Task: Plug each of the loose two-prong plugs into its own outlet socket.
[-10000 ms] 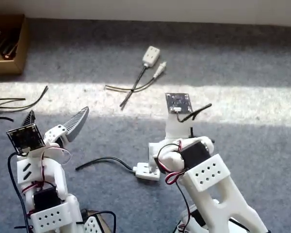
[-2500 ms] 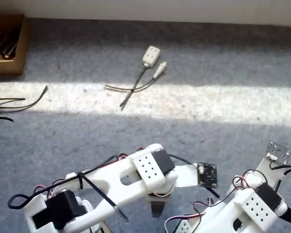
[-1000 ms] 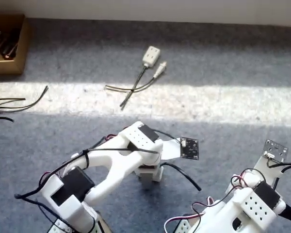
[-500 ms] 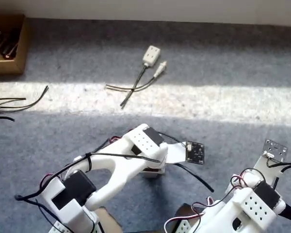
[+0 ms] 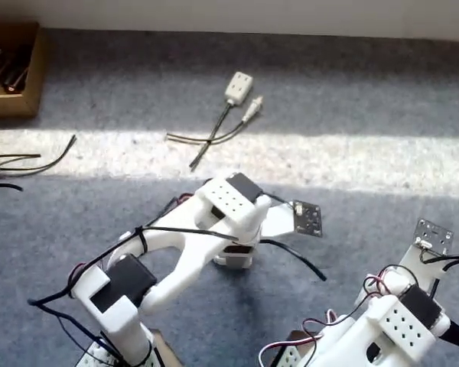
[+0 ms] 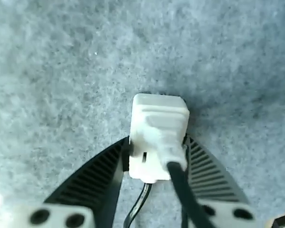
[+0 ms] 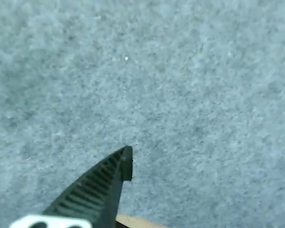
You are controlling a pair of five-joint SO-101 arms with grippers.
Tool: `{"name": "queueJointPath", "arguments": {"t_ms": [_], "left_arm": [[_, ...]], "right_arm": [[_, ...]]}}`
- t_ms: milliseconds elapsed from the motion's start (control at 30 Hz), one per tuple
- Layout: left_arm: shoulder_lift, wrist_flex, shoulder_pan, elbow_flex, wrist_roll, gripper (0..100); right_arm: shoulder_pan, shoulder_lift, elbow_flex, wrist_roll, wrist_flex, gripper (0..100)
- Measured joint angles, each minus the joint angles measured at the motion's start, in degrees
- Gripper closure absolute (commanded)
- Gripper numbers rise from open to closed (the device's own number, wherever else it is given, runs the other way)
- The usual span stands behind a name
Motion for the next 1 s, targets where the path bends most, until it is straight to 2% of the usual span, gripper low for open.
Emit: {"name": "queueJointPath", "arguments": {"t_ms": [100, 300, 467, 733, 1000], "left_arm": [[0.00, 0.70, -1.05, -2.55, 0.00, 91], [0.70, 2.02, -5.10, -4.48, 0.00, 80], [0.70, 1.85, -5.27, -3.78, 0.00, 80], [0.70, -0.09, -10.99, -3.60, 0.00, 79], [-0.09, -4.48, -11.16, 0.70, -0.09, 79]], "right_arm": [[0.00, 0.00, 0.00, 0.00, 0.00, 33.2], [0.00, 0.00, 0.00, 0.00, 0.00, 33.2], [0.00, 0.00, 0.00, 0.00, 0.00, 33.2], [-0.18, 0.00, 0.00, 0.00, 0.00, 33.2], [-0.18, 0.00, 0.00, 0.00, 0.00, 33.2]]}}
